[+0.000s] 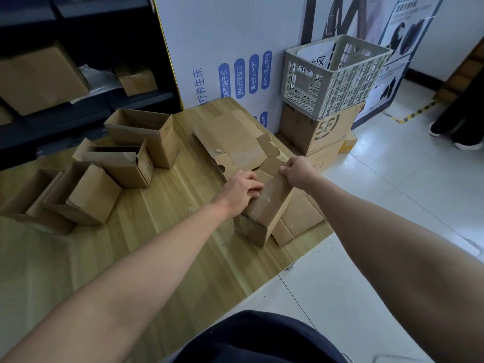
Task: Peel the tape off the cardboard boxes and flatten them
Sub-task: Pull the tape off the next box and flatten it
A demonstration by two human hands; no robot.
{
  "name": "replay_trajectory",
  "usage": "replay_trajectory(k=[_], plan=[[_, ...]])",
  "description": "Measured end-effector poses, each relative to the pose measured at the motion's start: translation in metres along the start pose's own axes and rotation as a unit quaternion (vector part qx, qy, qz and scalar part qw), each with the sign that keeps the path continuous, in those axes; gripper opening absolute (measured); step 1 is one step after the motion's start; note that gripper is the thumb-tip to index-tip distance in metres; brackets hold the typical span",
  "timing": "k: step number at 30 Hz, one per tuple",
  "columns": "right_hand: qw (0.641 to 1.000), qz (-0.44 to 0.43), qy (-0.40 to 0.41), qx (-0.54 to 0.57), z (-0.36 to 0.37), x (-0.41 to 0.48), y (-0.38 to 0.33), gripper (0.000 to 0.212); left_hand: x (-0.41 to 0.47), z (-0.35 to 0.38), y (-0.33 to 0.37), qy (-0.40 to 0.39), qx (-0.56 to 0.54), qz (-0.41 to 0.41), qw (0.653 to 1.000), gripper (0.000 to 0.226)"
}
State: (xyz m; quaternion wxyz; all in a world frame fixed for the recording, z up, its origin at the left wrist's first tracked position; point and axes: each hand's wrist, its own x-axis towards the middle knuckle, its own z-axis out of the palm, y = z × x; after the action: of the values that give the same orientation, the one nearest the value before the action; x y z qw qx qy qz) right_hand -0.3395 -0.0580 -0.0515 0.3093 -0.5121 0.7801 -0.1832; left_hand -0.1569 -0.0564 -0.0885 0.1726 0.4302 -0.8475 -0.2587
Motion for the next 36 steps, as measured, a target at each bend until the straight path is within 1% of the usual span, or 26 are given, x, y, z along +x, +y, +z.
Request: replay_trajectory(k=[3,8,11,15,17,20,23,25,27,29,30,31,32,33,34,36], plan=[[1.000,0.004,0.004,-0.005,0.002,0.002,0.000,0.031,-0.001,0.002,-0.002,0.027,-0.020,0.004,0.999,0.016],[1.000,0.001,0.010,-0.019,0.004,0.005,0.004,0.029,0.009,-0.001,0.005,0.023,-0.010,-0.003,1.000,0.009],[1.000,0.001,0.014,-0.026,0.004,0.006,0.005,0.030,0.012,-0.002,0.010,0.014,0.036,0.023,0.999,0.012],[0.999,0.003,0.019,-0.028,0.005,0.005,0.004,0.032,0.013,0.001,0.015,0.014,0.132,0.060,0.989,0.015],[0.999,0.005,0.019,-0.027,0.006,0.006,0.005,0.032,0.013,0.001,0.015,0.014,0.150,0.063,0.987,0.014],[1.000,0.004,0.013,-0.023,0.007,0.007,0.004,0.031,0.013,-0.002,0.017,-0.010,0.151,0.052,0.987,0.013],[1.000,0.006,0.012,-0.017,0.009,0.008,0.003,0.029,0.012,-0.003,0.014,-0.058,0.164,0.038,0.984,0.010],[1.000,0.012,0.011,-0.010,0.009,0.008,0.002,0.028,0.008,-0.004,0.012,-0.072,0.122,0.019,0.990,0.011],[1.000,0.018,0.009,0.000,0.009,0.009,0.002,0.028,0.003,-0.006,0.007,-0.058,0.017,-0.015,0.998,0.012],[1.000,0.025,0.007,0.003,0.009,0.011,0.002,0.029,-0.003,-0.010,0.007,-0.022,-0.109,-0.052,0.992,0.008],[1.000,0.025,0.007,0.001,0.010,0.011,0.001,0.029,-0.005,-0.012,0.007,-0.008,-0.157,-0.066,0.985,0.013],[1.000,0.025,0.007,0.000,0.010,0.011,0.001,0.029,-0.006,-0.014,0.007,-0.001,-0.183,-0.074,0.980,0.023],[1.000,0.025,0.008,0.000,0.011,0.011,0.000,0.028,-0.007,-0.015,0.007,-0.002,-0.180,-0.075,0.981,0.033],[1.000,0.025,0.010,0.000,0.011,0.011,-0.001,0.027,-0.007,-0.016,0.008,-0.009,-0.152,-0.071,0.986,0.039],[1.000,0.024,0.012,-0.001,0.012,0.010,-0.002,0.027,-0.007,-0.015,0.010,-0.013,-0.116,-0.066,0.991,0.041],[1.000,0.026,0.015,-0.003,0.013,0.008,-0.005,0.026,-0.006,-0.015,0.012,-0.005,-0.078,-0.066,0.995,0.035]])
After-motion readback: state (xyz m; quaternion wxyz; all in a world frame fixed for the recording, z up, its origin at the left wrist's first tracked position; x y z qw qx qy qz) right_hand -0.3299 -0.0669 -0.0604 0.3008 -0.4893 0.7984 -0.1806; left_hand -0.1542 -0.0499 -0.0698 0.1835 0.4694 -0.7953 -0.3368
